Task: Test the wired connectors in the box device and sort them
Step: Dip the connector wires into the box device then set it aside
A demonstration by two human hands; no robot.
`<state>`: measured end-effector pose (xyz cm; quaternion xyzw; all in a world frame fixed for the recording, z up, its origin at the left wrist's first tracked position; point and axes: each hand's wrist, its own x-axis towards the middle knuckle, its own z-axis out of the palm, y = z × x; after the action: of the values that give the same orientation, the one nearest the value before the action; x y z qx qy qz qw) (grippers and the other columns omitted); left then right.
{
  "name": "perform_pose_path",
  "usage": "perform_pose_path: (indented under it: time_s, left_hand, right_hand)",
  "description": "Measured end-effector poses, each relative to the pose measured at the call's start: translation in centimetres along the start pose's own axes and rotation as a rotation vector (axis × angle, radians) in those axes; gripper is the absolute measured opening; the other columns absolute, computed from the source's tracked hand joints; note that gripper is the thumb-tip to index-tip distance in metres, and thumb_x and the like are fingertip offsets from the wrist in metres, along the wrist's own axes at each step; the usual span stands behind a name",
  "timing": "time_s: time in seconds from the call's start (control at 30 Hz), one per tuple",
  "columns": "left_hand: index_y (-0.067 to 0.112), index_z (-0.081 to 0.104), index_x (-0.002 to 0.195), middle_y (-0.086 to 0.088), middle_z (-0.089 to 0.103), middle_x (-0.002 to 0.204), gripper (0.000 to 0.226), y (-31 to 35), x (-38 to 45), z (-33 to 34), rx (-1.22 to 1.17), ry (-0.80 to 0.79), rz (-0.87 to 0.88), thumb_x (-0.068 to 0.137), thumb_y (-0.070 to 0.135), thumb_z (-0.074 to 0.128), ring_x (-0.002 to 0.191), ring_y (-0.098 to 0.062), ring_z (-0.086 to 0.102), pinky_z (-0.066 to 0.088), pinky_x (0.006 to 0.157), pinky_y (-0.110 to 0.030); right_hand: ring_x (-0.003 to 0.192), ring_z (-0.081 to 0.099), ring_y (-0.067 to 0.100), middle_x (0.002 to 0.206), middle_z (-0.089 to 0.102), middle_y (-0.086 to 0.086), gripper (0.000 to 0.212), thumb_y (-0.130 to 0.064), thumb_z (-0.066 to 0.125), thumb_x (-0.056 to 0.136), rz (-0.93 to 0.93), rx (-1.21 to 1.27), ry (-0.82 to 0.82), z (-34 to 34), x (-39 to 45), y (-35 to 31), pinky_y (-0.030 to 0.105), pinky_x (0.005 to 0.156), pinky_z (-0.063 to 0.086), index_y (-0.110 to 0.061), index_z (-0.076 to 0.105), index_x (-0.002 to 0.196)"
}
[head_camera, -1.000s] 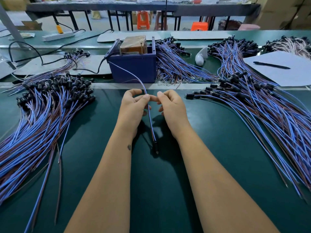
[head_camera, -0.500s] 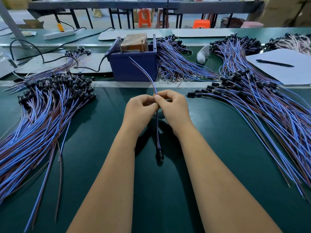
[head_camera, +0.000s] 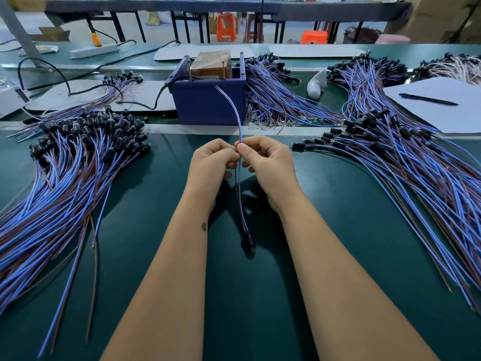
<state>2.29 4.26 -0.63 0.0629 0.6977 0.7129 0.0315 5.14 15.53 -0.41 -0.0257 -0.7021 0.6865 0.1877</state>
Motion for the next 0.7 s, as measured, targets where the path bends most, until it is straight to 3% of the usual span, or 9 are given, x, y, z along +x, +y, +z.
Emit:
perform_pose_path:
  time_s: [0.1, 0.23, 0.33, 0.4, 0.5, 0.7]
  left_hand:
    - [0.019, 0.057, 0.059, 0.0, 0.061, 0.068, 0.015, 0.1, 0.0, -0.3, -0.131, 0.037, 0.0, 0.068, 0.008, 0.053, 0.062, -0.014, 0.057, 0.047, 0.057, -0.023]
    - [0.016, 0.052, 0.067, -0.001, 0.057, 0.06, 0.026, 0.2, 0.4, -0.5, -0.318, 0.07, 0.007, 0.078, -0.004, 0.039, 0.051, -0.014, 0.049, 0.043, 0.049, -0.021]
    - [0.014, 0.054, 0.081, 0.002, 0.046, 0.051, 0.029, 0.3, 0.6, -0.3, -0.3, 0.101, -0.002, 0.076, -0.006, 0.033, 0.042, -0.011, 0.03, 0.025, 0.041, -0.02]
    - [0.018, 0.058, 0.091, 0.004, 0.039, 0.048, 0.031, 0.2, 0.8, -0.3, -0.26, 0.115, -0.006, 0.085, -0.001, 0.035, 0.039, -0.01, 0.022, 0.018, 0.04, -0.017]
    - [0.024, 0.062, 0.094, 0.006, 0.033, 0.049, 0.026, 0.0, 0.6, -0.4, -0.229, 0.113, 0.038, 0.103, 0.017, 0.039, 0.039, -0.007, 0.02, 0.018, 0.039, -0.016]
    - [0.022, 0.067, 0.087, 0.008, 0.031, 0.051, 0.026, 0.2, 0.3, -0.6, -0.249, 0.171, 0.084, 0.1, 0.016, 0.046, 0.041, -0.007, 0.021, 0.021, 0.038, -0.017]
  right_hand:
    - [0.059, 0.055, 0.0, 0.071, 0.064, -0.005, 0.015, -0.004, 0.064, 0.091, 0.0, 0.04, 0.018, -0.2, 0.1, -0.1, 0.011, 0.058, 0.044, -0.016, 0.068, 0.083]
    - [0.057, 0.055, 0.003, 0.071, 0.063, -0.002, 0.019, -0.003, 0.061, 0.093, 0.014, 0.139, 0.05, -0.7, 0.3, -0.1, 0.014, 0.057, 0.045, -0.019, 0.068, 0.086]
    - [0.057, 0.054, 0.006, 0.069, 0.061, -0.003, 0.024, -0.001, 0.058, 0.093, 0.037, 0.193, 0.041, -0.9, 0.4, 0.0, 0.02, 0.062, 0.048, -0.021, 0.071, 0.097]
    - [0.058, 0.053, 0.007, 0.064, 0.059, -0.005, 0.027, -0.001, 0.057, 0.092, 0.059, 0.217, 0.036, -1.0, 0.5, 0.1, 0.024, 0.065, 0.048, -0.023, 0.072, 0.099]
    - [0.062, 0.051, 0.009, 0.064, 0.054, -0.002, 0.03, 0.0, 0.053, 0.088, 0.075, 0.227, 0.041, -1.1, 0.6, 0.2, 0.021, 0.06, 0.047, -0.022, 0.072, 0.098]
    - [0.055, 0.044, 0.01, 0.057, 0.048, -0.002, 0.036, 0.004, 0.048, 0.081, 0.07, 0.263, 0.057, -1.2, 0.7, 0.1, 0.019, 0.053, 0.041, -0.021, 0.073, 0.083]
